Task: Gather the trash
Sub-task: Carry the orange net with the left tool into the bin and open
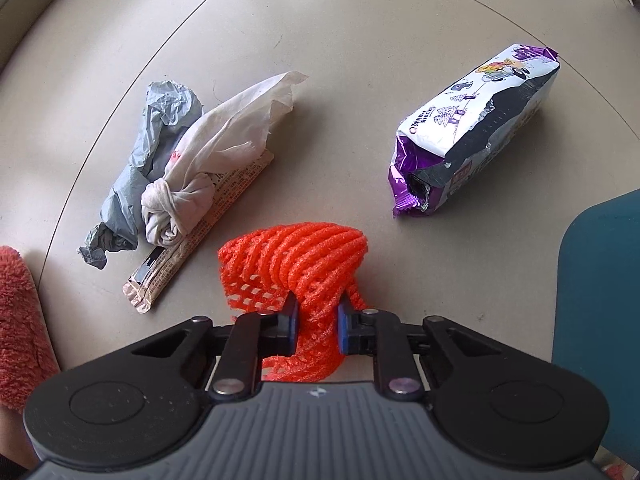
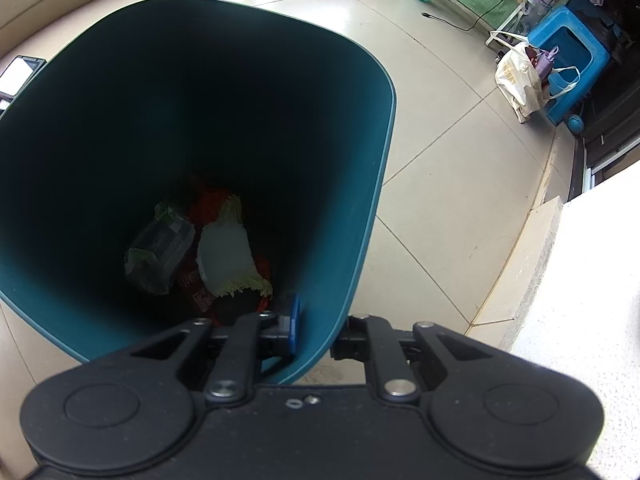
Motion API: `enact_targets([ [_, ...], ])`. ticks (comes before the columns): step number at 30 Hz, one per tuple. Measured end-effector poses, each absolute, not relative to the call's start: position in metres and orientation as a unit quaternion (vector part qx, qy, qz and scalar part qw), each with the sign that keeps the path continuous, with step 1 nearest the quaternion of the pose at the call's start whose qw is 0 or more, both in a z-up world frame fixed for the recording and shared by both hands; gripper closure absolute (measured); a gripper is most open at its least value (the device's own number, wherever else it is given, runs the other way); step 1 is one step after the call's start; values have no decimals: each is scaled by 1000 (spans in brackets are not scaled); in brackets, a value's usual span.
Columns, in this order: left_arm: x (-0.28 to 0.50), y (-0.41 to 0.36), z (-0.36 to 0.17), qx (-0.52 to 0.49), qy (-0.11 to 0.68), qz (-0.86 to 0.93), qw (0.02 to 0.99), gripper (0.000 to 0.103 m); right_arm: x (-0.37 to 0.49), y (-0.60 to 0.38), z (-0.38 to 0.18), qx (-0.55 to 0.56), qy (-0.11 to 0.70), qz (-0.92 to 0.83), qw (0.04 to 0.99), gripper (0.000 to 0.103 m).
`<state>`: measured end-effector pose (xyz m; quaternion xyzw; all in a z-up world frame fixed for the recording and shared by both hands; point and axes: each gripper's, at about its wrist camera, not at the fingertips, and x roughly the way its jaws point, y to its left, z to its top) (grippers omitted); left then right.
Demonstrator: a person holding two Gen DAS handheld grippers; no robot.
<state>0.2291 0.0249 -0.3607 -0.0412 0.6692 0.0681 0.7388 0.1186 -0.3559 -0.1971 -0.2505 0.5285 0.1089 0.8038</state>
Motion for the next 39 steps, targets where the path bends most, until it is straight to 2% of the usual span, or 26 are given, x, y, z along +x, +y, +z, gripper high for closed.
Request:
enact_targets([
  [26,178,-64,-134,17,582,-39,812,86,116,-372,-190,-211,518,119,821,91],
  [39,158,-125,-67,49,541,-114,832,86,112,-380,-186,-198,515,139,823,92],
])
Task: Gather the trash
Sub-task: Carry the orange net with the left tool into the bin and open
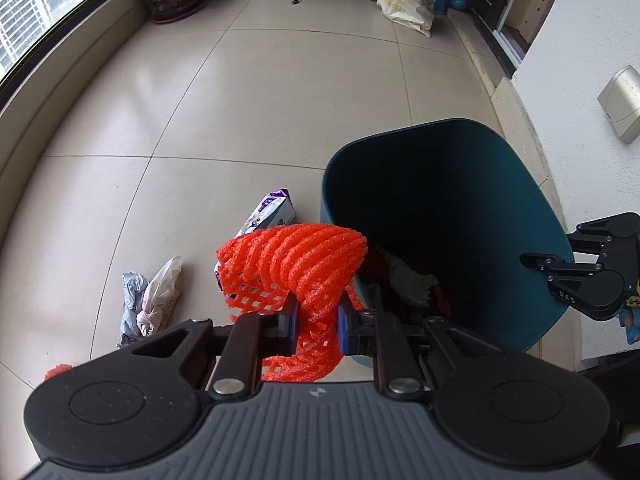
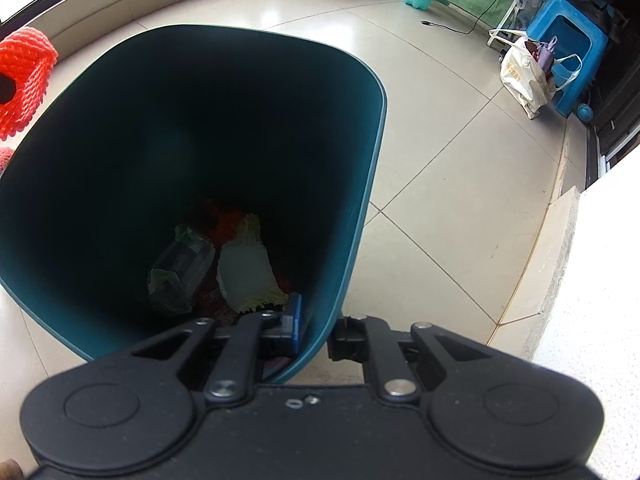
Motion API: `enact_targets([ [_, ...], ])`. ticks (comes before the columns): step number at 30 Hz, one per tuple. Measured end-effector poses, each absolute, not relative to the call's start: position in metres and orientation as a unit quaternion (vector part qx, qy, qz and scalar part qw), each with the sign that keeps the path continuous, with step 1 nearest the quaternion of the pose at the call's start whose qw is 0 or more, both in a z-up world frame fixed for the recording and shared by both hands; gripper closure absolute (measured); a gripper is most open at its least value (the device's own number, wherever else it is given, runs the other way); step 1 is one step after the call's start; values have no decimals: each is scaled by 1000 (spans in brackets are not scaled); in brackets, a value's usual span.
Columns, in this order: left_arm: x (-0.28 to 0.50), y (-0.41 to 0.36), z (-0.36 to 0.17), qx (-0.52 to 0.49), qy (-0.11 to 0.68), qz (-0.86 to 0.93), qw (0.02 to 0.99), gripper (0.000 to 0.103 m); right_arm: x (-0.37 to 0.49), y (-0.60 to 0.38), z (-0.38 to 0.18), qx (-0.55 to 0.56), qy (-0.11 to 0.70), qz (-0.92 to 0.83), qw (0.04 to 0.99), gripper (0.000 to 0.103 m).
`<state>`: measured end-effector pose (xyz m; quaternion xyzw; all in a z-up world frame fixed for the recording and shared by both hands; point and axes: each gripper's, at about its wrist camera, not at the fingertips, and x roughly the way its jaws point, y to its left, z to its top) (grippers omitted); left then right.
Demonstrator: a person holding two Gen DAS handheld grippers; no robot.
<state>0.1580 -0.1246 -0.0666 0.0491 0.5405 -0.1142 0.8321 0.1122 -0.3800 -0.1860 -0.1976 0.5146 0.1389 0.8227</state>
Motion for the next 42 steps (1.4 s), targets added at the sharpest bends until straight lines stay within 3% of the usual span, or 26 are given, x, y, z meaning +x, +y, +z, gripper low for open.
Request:
enact_targets([
  [7,162,-179,-67,81,538,-153,825,86,113,-382,-187,-201,511,143,824,92],
  [16,179,-235,-121,118,574,-171,792,86,111,-386,-190,-198,506,148,826,92],
  [34,200,-254,-186,123,635,-171,743,84,103,-385,-190,-197,498,149,831,92],
  [40,196,-254,-183,116,630,-173,748,66,101,-384,-189,-198,499,150,831,92],
  [42,195,-252,-180,113,624,-176,753,45,101,-384,-189,-197,499,150,831,92],
])
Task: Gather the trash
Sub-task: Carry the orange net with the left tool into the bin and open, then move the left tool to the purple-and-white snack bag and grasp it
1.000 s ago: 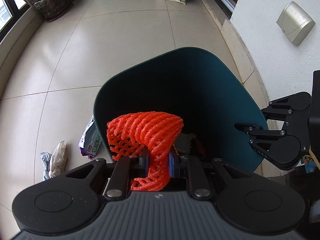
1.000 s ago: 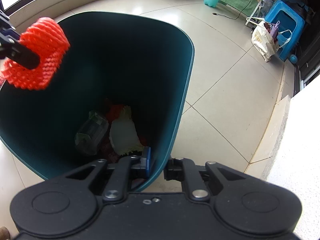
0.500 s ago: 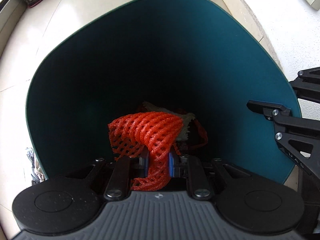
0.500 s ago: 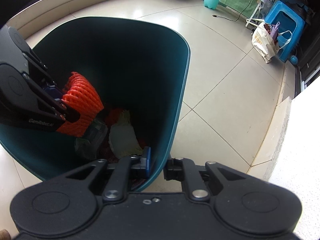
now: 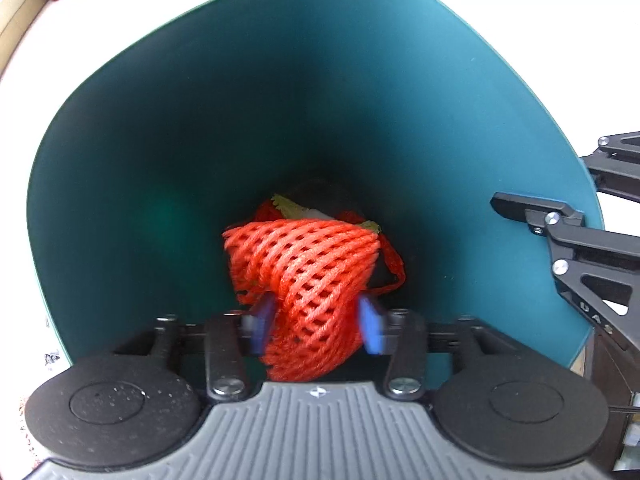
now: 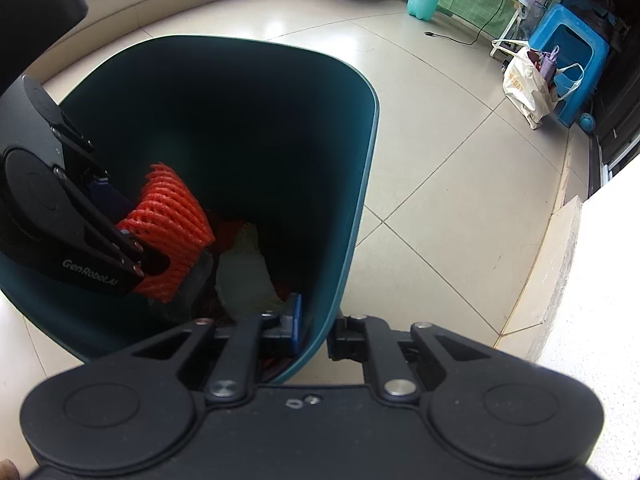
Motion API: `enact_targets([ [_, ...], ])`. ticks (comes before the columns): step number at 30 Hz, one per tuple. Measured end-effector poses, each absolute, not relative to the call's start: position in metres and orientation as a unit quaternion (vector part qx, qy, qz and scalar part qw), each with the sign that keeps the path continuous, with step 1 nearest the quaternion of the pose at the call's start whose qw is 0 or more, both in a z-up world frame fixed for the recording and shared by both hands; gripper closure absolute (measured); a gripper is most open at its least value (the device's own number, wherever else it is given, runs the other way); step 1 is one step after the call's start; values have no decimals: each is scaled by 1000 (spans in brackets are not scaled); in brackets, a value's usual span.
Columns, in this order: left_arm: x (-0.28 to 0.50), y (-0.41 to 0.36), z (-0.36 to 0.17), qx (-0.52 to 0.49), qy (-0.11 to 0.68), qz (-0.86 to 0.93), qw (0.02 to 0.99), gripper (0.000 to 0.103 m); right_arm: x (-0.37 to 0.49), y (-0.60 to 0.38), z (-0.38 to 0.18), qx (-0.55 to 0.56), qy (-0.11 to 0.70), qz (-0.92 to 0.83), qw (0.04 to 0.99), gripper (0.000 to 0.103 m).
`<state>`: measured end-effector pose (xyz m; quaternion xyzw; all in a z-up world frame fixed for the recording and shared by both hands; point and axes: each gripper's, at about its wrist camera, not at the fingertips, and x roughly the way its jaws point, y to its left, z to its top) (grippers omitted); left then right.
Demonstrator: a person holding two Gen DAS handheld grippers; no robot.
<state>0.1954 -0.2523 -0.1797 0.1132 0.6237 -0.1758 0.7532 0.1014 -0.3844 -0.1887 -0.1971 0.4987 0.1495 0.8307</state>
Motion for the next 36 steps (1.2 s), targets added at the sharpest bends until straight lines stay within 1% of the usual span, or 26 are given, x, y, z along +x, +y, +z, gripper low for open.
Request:
enact_targets([
  [2,193,-252,-175,112,615,-179,759,39,101,-384,-189,-198,499,150,830,92],
  [10,188,-246,-155,91,605,-190,768,39,103,-383,-188,-200,502,148,828,92],
  [23,168,-215,-101,67,563,-202,799,39,105,-378,-187,-205,506,136,826,91],
  [30,159,-178,-84,48,543,-194,815,39,105,-373,-188,-218,512,127,821,91],
  [34,157,-144,-72,35,524,-172,833,39,106,-372,-188,-222,515,123,819,91],
  [35,158,-134,-69,34,520,-165,837,35,106,-371,-188,-222,516,123,818,91],
  [36,160,-124,-67,32,516,-159,841,27,106,-371,-188,-222,516,122,818,91],
])
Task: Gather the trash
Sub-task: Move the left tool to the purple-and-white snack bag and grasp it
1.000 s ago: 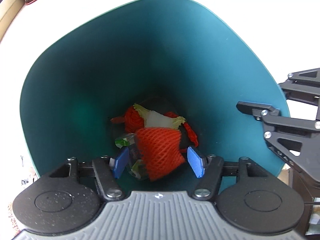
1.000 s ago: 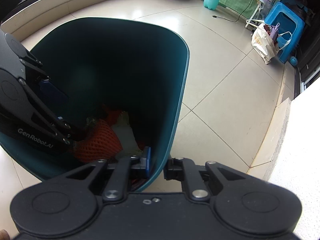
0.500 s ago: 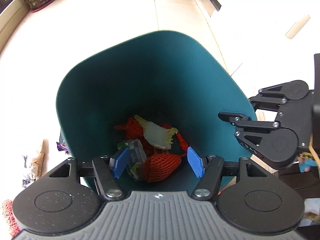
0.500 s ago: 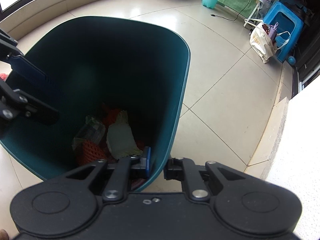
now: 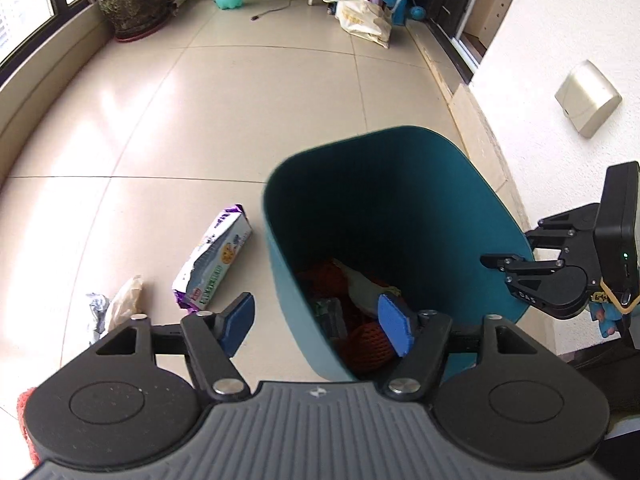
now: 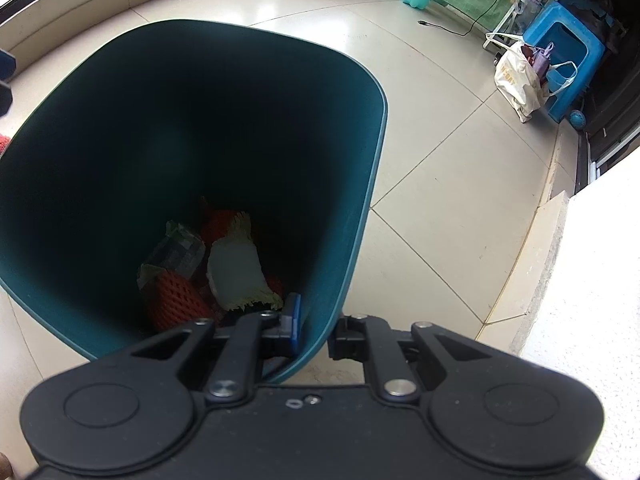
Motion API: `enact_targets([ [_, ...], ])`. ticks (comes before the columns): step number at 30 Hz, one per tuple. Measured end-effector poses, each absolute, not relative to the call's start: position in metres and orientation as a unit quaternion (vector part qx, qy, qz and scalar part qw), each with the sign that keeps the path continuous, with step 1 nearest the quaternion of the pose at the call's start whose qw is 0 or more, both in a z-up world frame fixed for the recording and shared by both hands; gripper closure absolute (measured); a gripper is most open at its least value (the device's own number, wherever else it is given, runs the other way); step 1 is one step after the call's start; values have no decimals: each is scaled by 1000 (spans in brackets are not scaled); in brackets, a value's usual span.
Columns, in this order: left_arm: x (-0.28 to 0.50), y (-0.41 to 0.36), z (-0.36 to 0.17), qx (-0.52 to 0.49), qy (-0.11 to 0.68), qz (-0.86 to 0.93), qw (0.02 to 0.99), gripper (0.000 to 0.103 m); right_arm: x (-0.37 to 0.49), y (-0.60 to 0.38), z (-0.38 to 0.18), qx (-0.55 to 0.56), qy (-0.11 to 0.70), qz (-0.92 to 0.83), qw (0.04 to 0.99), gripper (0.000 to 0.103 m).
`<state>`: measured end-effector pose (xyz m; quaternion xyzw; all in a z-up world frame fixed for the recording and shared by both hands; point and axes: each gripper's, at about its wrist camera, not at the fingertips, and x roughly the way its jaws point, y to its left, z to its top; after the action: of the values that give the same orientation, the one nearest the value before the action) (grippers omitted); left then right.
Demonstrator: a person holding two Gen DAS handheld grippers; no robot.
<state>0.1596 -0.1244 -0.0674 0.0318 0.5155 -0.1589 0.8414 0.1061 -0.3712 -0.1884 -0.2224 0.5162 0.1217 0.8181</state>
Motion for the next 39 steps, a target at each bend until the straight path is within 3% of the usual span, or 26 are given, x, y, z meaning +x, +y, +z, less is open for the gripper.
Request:
enact_targets([
  [8,196,-58,-97,14,524,-90,847,24,107,-367,-190,-225,517,119,817,91],
  [14,235,-38,-152,7,544,-98,834,24,105,-366,-190,-231,518,122,815,91],
  [28,323,-41,-306,62,605,-134,782,24,112,-358,-195,-257,535,128,795,89],
  [39,343,-52,-372,94,628,-97,766,24,121,-357,-202,-255,553,126,783,89],
])
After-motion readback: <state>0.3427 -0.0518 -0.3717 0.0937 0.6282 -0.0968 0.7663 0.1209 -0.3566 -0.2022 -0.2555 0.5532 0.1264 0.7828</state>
